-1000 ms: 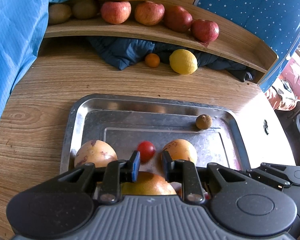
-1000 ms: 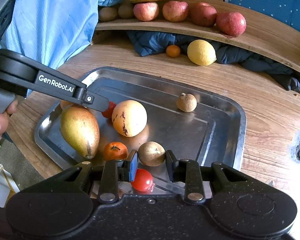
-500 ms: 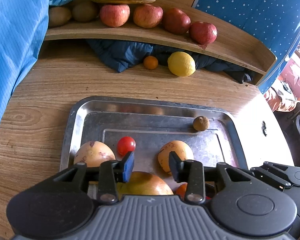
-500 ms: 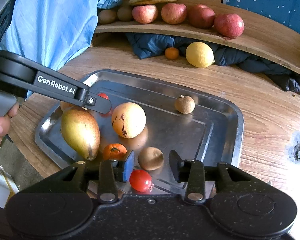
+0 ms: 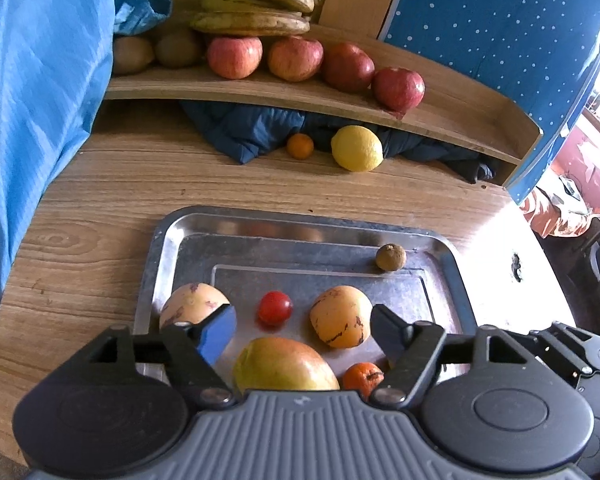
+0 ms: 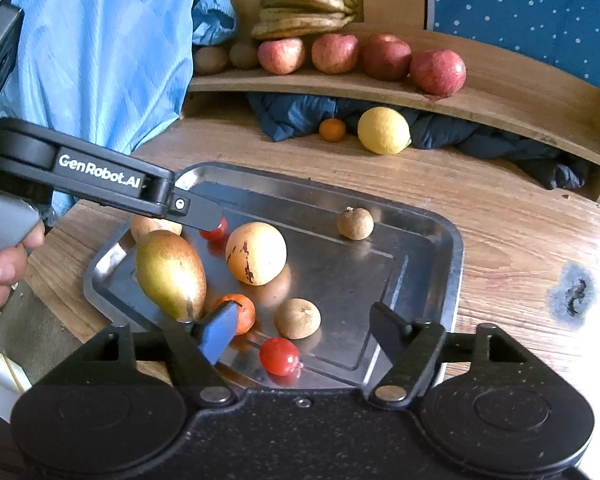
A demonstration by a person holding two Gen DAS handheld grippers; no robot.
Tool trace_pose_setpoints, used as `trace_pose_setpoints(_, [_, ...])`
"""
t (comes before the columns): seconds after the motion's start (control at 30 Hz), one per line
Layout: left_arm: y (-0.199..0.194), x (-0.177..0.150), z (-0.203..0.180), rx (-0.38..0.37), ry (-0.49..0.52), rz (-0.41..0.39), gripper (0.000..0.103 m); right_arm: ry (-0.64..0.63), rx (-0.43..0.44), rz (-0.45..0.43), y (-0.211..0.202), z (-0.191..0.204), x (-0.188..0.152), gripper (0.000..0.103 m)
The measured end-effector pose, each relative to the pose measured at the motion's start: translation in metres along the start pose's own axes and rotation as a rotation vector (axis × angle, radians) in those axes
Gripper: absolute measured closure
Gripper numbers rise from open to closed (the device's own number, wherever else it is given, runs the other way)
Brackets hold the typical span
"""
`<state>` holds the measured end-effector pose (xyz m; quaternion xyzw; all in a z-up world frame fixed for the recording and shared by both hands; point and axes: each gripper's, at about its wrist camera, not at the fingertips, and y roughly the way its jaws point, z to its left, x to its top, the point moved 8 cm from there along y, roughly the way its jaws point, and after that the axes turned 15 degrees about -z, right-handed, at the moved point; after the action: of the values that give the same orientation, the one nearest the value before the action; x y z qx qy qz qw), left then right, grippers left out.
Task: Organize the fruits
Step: 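Lift both open tools back from the tray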
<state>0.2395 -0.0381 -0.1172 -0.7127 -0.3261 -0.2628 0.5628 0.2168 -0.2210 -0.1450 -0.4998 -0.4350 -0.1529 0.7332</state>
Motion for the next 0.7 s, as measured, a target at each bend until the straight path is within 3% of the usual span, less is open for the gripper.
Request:
trace_pose_setpoints(0.23, [-0.021,-0.005,0.004,0.009,0.038,-0.008,0.006,0.009,-0.012,-0.011,-0.016,-0.004,0.001,0.007])
trace_pose_setpoints(0.37, [-0.033,-0.012,0.011,0.015,0.051,0.008,0.005,0.012,-0.008,-0.012,-0.026,-0.004,-0.001,0.001])
trace_pose_setpoints(0.7, [-0.053,-0.032,0.029,0.053,0.066,0.057,0.002,-0.012,0.002,0.027,-0.042,0.0,-0.009,0.001])
